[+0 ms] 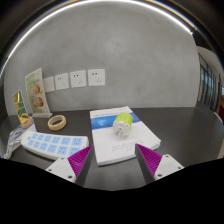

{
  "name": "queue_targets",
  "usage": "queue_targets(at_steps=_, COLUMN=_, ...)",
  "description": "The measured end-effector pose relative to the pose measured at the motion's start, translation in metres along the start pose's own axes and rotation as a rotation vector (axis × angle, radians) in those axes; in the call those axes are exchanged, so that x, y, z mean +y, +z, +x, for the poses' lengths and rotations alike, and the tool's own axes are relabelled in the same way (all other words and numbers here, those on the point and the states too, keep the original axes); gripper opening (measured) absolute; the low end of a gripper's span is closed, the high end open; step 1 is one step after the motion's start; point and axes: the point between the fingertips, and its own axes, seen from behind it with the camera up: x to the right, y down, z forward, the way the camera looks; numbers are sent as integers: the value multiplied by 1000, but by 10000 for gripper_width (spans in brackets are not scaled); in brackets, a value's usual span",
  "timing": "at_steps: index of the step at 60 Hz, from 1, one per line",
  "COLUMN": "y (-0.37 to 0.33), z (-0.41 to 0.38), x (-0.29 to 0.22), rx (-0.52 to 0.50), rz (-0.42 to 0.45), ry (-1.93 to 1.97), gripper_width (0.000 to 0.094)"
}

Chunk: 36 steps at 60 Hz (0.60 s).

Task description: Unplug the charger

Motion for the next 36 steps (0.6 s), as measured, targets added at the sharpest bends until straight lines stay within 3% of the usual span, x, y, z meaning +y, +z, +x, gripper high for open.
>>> queue_targets(at_steps=11, y=-114, z=-45, x=45, rx=40, rz=31, ry=16, gripper_width=836)
queue_targets(at_steps=22, y=-213, z=-105, x=100, rx=-19, rz=7, ry=89, gripper_width=838)
queue_targets(at_steps=36, y=-282, z=-90, x=118, rx=15, rz=50, ry=-3, gripper_width=833)
